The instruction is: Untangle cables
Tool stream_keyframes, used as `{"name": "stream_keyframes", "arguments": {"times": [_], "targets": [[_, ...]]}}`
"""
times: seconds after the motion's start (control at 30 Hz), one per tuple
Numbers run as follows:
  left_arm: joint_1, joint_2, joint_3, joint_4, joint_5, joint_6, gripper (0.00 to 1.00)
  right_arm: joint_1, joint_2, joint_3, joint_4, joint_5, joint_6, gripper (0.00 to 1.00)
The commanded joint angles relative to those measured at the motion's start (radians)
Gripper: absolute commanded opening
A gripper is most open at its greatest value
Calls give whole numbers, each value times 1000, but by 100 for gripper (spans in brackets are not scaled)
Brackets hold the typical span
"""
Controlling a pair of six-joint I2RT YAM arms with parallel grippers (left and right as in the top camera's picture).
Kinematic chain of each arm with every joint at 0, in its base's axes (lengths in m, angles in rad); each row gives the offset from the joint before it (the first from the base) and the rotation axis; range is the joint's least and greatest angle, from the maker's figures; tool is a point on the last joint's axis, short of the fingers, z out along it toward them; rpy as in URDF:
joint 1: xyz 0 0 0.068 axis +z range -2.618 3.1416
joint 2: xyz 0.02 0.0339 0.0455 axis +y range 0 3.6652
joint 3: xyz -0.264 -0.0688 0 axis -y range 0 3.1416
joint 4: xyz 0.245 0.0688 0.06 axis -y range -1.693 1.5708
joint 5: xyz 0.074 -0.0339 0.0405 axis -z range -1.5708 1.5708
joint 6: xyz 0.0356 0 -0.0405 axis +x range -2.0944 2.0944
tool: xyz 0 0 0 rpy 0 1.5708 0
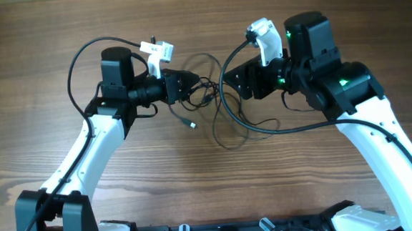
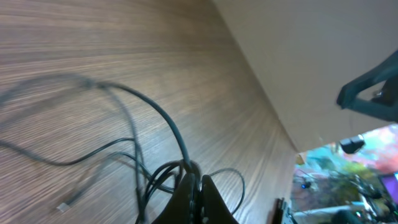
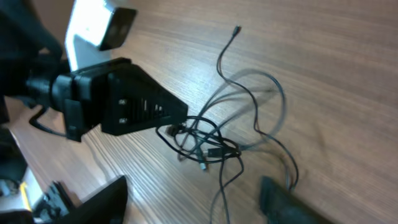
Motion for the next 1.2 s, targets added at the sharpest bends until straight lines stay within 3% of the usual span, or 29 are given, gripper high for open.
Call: {"name": "stream_keyframes", "arguments": {"times": [0.0, 0.07, 0.2, 0.23, 0.37, 0.47, 0.7, 0.9, 1.1, 1.17], "targets": [[4, -25, -1, 11, 97, 29, 4, 0, 28, 3, -22, -48, -27, 47], [4, -25, -2, 11, 97, 27, 4, 5, 54, 3, -49, -48, -84, 43], [3, -25, -2, -71, 70, 28, 4, 20, 118, 3, -71, -125, -133, 49], [4, -25, -2, -97, 52, 28, 4, 19, 131, 3, -68, -135, -72, 49], [4, -25, -2, -119, -31, 27, 4, 20, 201, 3, -85, -143, 242, 24], [3, -25, -2, -118, -34, 24, 4, 22, 257, 3, -116, -205, 437, 23], [3, -25, -2, -117, -63, 20, 4, 82, 358, 3, -44, -254, 637, 40], [4, -25, -2, -116, -63, 6, 4, 153, 395, 3, 55, -190, 956, 37], [4, -25, -2, -53, -63, -154, 4, 171, 395, 3, 59, -48, 1225, 48], [4, -25, -2, -44, -63, -201, 4, 171, 395, 3, 62, -27, 1299, 57]]}}
